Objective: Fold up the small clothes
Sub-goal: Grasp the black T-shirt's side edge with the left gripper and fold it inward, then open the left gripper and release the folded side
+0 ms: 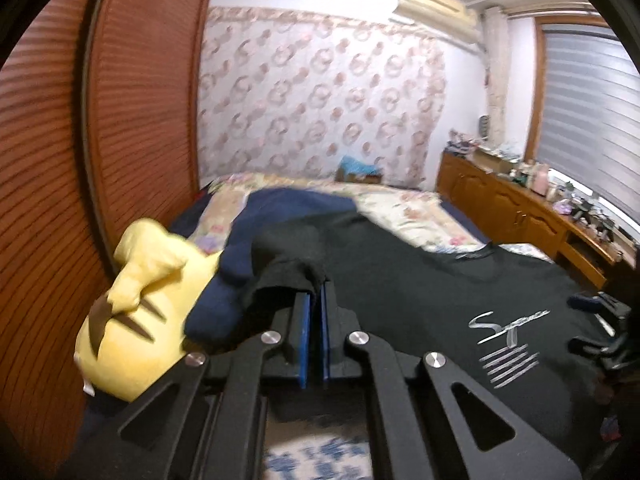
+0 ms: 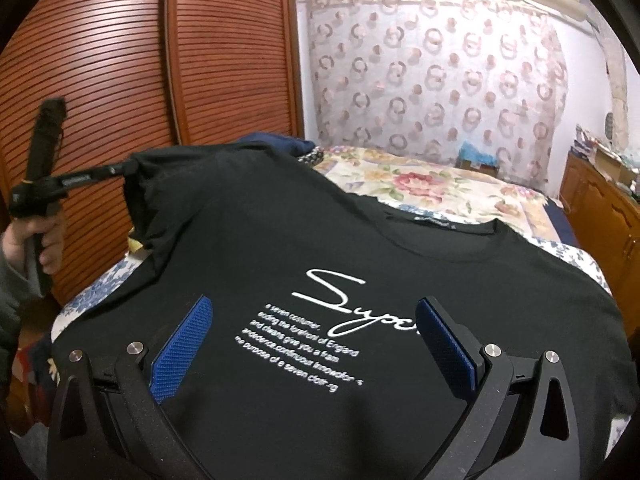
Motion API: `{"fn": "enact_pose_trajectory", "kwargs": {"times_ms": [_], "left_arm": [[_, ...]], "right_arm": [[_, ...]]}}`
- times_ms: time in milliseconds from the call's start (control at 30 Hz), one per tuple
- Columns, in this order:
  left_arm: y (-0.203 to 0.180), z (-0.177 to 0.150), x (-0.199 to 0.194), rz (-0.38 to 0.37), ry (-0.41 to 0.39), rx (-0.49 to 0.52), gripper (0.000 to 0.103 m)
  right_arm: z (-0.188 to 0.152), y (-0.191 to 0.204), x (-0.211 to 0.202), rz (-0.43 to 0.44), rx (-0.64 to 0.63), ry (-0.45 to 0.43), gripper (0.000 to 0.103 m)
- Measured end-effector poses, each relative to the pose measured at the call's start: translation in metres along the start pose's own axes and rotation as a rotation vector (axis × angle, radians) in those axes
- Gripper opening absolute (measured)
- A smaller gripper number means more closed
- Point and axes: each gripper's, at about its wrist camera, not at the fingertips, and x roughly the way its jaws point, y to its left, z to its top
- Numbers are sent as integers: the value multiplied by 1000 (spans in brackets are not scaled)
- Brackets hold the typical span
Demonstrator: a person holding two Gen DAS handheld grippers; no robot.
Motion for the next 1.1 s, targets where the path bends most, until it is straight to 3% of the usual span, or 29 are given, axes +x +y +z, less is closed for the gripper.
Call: {"fn": "enact_pose_trajectory", "kwargs": {"times_ms": [333, 600, 700, 767, 867, 1000, 1033, 1100], "left_arm": [[-86, 38, 8, -179, -9, 123, 0], [-145, 28, 34, -279, 108, 182, 4], [-153, 23, 30, -303, 115, 184, 13], [-151, 20, 24, -297, 110, 182, 24], [-149, 19, 18, -279, 98, 177, 30], [-135, 13, 7, -234, 74, 174, 43], [-132, 11, 5, -226, 72, 171, 51], [-120, 4, 1, -208, 66, 152, 54]], "right_arm": [[4, -32, -26, -63, 40, -52, 103], [-1, -56, -40, -103, 82, -68, 103], [-4, -62, -41, -111, 93, -63, 103], [-4, -65, -40, -117, 93, -58, 103], [-3, -67, -39, -117, 89, -49, 103], [1, -64, -30, -76, 67, -31, 97], [2, -64, -28, -67, 61, -26, 93], [5, -59, -20, -30, 39, -7, 87]]}}
